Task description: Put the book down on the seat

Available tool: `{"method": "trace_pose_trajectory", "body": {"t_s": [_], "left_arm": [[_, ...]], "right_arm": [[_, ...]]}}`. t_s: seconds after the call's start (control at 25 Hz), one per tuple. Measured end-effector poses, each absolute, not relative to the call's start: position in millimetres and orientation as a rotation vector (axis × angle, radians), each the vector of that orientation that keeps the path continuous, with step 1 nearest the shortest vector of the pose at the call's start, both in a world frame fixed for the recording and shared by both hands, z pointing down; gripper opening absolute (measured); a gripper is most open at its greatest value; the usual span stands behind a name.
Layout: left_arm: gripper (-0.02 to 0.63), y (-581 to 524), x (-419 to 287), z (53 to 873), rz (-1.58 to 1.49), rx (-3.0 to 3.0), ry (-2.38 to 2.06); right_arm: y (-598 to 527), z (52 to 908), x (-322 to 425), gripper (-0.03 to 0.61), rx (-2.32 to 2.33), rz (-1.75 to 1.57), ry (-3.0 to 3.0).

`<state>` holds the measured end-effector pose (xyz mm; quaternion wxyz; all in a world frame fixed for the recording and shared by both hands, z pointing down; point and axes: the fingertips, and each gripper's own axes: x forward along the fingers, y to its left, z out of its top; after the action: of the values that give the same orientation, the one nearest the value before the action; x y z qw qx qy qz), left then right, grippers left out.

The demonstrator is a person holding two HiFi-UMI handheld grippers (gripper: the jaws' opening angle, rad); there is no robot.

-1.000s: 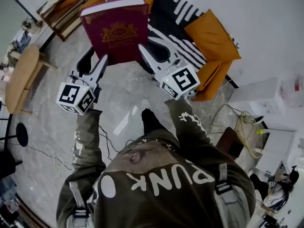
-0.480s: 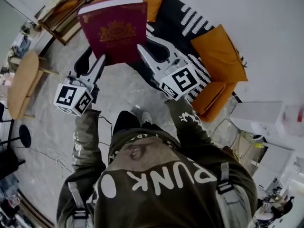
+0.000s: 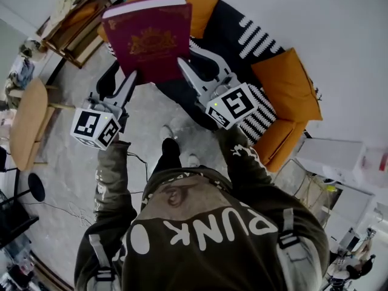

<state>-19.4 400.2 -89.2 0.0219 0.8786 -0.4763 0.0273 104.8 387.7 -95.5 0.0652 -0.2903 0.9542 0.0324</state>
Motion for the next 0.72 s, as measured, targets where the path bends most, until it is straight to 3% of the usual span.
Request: {"method": "trace_pose_trajectory", "body": {"t_s": [0.36,0.72], "left_arm": [[0.204,273.9,-95.2,-67.7,0.064,2.705,-1.370],[0.204,186.7,-106.8,-3.6,0.112,2.643,-1.287]], "right_arm": [[268.9,-81.2,28.6,0.086,-0.993,0.044,2.899],[182.4,-19.7,17.2,0.084,-1.048,-0.086,2.940]]}}
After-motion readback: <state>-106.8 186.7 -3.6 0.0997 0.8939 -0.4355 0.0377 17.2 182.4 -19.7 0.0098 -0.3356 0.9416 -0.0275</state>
